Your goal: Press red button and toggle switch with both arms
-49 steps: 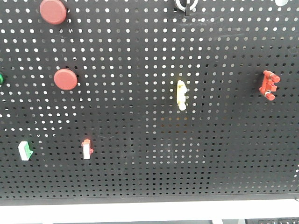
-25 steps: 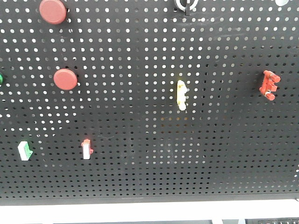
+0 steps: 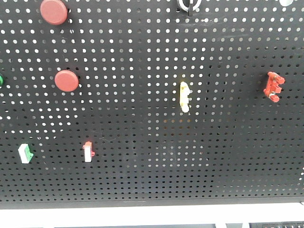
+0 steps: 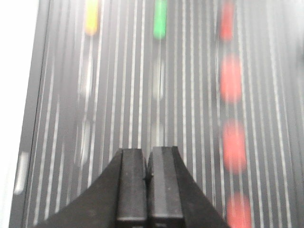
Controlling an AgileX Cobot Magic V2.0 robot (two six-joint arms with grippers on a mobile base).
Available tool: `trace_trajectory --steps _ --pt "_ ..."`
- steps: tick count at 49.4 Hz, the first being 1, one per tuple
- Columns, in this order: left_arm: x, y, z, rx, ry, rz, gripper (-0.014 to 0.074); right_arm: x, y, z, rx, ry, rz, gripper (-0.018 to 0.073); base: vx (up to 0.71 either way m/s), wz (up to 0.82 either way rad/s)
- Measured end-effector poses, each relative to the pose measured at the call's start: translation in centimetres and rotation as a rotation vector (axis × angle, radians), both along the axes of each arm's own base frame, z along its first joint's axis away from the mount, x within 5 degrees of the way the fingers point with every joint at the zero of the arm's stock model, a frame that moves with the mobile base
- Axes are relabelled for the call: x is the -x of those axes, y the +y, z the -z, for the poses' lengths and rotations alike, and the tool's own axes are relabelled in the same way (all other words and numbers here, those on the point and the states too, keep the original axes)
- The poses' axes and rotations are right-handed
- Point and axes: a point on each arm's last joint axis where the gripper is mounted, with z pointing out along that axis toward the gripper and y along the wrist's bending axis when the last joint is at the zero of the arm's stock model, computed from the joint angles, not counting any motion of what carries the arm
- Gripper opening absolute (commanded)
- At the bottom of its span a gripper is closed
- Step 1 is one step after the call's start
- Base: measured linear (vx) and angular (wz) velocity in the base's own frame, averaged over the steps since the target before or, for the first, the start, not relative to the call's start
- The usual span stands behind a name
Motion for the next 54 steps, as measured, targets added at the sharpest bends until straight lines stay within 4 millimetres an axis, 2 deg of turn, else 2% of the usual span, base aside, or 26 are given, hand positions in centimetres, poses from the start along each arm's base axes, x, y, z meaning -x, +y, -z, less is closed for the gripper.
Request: trace_trajectory --steps 3,7,12,20,28,42,48,49,54 --pt "-1.2 0.0 -1.3 -0.001 0.023 0.001 0.0002 -1.6 0.1 -1.4 0.001 0.015 0.000 0.0000 0.00 0.00" --pt "-3.2 -0.1 -2.1 -0.004 0.080 0.003 0.0002 -3.4 0.2 -2.1 0.003 0.047 0.000 0.0000 0.00 0.00" --pt "-6.3 -0.2 -1.4 -0.008 0.190 0.005 0.0002 -5.9 0.4 -1.8 0.008 0.103 -0.001 0.0000 0.00 0.00" --pt "-10.0 -0.4 -0.2 -0.006 0.302 0.010 0.0002 -8.0 0.6 -1.0 0.012 0.156 -0.003 0.0000 0.00 0.00" --pt "-12.1 -1.4 -0.5 -0.016 0.315 0.071 0.0002 -8.4 0.6 -0.9 0.012 0.162 -0.004 0.0000 0.00 0.00" --pt "-14.3 -5.5 -4.5 -0.096 0.238 0.260 0.0002 -8.4 0.6 -1.0 0.012 0.155 -0.004 0.0000 0.00 0.00" --pt "-16.5 -7.6 -5.1 -0.115 0.254 0.323 0.0002 -8.4 0.6 -1.0 0.012 0.155 -0.004 0.0000 0.00 0.00" --pt "-18.2 -8.8 -4.9 -0.124 0.278 0.342 0.0002 -8.4 0.6 -1.0 0.012 0.155 -0.004 0.0000 0.00 0.00" --pt "-20.1 -9.7 -4.5 -0.131 0.308 0.345 0.0002 -8.4 0.6 -1.0 0.012 0.155 -0.004 0.0000 0.00 0.00"
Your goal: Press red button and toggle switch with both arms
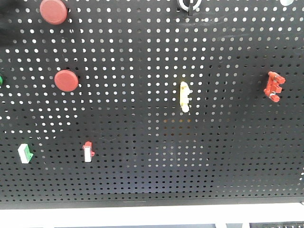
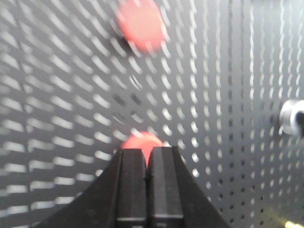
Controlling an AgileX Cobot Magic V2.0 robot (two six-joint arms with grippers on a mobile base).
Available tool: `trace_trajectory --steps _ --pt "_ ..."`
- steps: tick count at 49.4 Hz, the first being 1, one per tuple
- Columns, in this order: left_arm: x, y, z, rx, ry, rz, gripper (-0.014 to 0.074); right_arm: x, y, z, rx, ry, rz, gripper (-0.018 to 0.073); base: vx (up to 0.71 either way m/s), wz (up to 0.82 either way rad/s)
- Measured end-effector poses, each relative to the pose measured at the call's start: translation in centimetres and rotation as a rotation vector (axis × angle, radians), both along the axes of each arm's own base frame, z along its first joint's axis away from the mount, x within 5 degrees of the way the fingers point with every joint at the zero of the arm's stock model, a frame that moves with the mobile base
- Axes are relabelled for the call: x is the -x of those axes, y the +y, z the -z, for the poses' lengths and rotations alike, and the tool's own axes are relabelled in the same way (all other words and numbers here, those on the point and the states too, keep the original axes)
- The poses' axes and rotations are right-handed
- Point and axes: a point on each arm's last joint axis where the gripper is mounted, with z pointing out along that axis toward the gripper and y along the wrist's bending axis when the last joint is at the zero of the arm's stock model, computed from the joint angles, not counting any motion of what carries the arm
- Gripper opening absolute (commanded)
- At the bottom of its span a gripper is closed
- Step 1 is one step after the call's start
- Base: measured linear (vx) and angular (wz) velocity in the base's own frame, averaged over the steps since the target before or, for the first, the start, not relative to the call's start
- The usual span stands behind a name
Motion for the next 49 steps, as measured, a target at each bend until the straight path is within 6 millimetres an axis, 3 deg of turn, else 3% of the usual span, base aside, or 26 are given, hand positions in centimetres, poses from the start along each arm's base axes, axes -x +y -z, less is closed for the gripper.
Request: trace_trajectory --steps 14,28,37,49 --pt "-4.2 -1.8 0.4 -0.013 0.030 0.000 0.0002 0.0 0.0 0.0 0.000 0.000 0.000 0.0000 0.00 0.00" --pt "-4.7 -2.4 -0.5 -0.001 0.000 0.011 0.0002 0.0 0.0 0.0 0.000 0.000 0.000 0.0000 0.00 0.00" --pt "-2.3 -1.3 -0.9 -0.027 0.057 0.013 0.0002 0.0 0.0 0.0 0.000 0.000 0.000 0.0000 0.00 0.00" --pt "3.4 1.2 1.1 -0.031 0.044 0.010 0.0002 -0.6 0.1 0.1 0.001 -0.008 -0.003 0.0000 0.00 0.00"
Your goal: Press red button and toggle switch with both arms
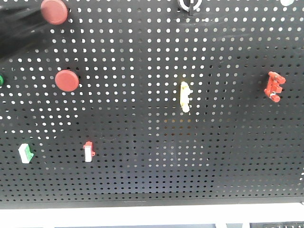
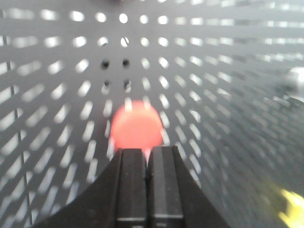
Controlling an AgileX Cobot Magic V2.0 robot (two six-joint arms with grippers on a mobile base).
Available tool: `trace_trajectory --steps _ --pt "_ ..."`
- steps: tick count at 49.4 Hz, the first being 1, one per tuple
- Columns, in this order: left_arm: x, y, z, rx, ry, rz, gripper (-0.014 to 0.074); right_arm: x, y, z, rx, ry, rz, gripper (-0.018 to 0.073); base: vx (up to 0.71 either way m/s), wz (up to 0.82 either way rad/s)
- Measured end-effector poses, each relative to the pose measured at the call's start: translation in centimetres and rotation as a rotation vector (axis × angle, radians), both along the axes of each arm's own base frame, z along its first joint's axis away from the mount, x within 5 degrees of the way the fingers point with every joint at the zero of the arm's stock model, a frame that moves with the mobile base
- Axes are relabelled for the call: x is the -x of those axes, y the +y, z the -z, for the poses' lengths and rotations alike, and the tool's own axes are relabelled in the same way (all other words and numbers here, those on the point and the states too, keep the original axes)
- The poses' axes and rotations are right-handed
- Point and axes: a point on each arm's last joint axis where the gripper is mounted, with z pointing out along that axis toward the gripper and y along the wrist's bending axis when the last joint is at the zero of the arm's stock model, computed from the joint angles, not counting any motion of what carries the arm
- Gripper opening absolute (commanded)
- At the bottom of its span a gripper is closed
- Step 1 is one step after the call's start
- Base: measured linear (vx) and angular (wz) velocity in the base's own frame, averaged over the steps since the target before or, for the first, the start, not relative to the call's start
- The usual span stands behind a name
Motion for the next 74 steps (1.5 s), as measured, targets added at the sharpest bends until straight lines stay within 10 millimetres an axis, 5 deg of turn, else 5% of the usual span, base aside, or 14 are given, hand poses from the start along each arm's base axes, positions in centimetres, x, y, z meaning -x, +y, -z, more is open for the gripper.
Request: trace_trajectory --steps 7,14,27,41,55,74 --pt "3.3 1.5 1.6 0.011 -0.028 -0.004 0.0002 -0.9 1.3 -0.2 0.042 -0.040 -0.067 0.0000 0.00 0.00" --pt "4.8 2.2 2.7 0.011 -0.028 -0.005 0.0002 -2.6 4.7 -1.0 0.107 -0.047 -0.222 0.0000 0.00 0.00" --pt "5.1 2.3 2.7 0.014 -0.034 -0.005 0.0002 -7.9 11.6 -3.2 0.137 -0.029 -0.413 0.0000 0.00 0.00" --pt "5.1 2.3 2.7 -0.002 -0.041 -0.009 0.0002 -11.8 16.0 -4.1 0.160 0.054 -0.458 0.0000 0.00 0.00" --pt "5.1 2.3 2.7 -0.031 -0.053 -0.017 0.0002 -13.8 17.1 -5.1 0.160 0.081 -0.443 0.0000 0.00 0.00" --pt "5.1 2.3 2.7 -0.077 -0.076 -0.030 0.0002 -14.5 15.5 -5.7 0.141 0.096 -0.391 0.0000 0.00 0.00"
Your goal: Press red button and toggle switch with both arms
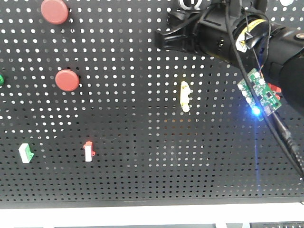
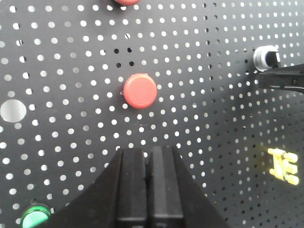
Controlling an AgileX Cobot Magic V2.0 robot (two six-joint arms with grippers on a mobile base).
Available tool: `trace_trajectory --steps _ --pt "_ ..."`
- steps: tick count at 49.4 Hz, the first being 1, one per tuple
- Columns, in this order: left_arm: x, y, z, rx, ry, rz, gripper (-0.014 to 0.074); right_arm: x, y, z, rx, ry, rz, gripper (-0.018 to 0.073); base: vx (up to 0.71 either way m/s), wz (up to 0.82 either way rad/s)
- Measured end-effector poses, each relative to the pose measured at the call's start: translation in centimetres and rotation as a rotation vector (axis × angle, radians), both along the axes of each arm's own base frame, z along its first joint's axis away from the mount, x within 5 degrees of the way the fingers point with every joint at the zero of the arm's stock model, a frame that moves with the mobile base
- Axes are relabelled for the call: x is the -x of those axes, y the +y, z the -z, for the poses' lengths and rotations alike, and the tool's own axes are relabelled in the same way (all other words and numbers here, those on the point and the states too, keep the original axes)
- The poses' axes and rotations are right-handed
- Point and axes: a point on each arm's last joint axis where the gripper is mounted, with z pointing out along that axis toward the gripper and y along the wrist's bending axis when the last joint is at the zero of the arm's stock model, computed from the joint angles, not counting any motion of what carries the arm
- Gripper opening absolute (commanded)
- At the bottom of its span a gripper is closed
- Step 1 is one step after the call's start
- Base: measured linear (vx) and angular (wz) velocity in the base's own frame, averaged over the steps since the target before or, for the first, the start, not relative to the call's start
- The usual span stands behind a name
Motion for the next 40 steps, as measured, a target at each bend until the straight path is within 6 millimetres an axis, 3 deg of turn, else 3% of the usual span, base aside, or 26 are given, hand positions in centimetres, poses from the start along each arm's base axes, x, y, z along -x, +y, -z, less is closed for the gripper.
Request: trace_trajectory --steps 19,25,33,40 --pt "0.0 0.0 0.0 -0.003 -0.001 -0.001 0.0002 0.8 -1.6 -0.6 0.001 0.035 0.042 0.0000 0.00 0.00" --pt "0.0 0.0 0.0 -0.003 -0.001 -0.001 0.0002 2.5 -1.6 -0.6 0.008 0.046 0.019 0.0000 0.00 0.00" --pt "0.0 0.0 0.0 -0.003 -0.001 -0.001 0.0002 6.0 -1.6 -1.0 -0.018 -0.064 -0.057 0.0000 0.00 0.00" --pt "0.0 0.0 0.0 -0.003 0.000 -0.001 0.0002 6.8 -2.1 -0.1 -0.019 -0.072 -0.066 0.0000 0.00 0.00"
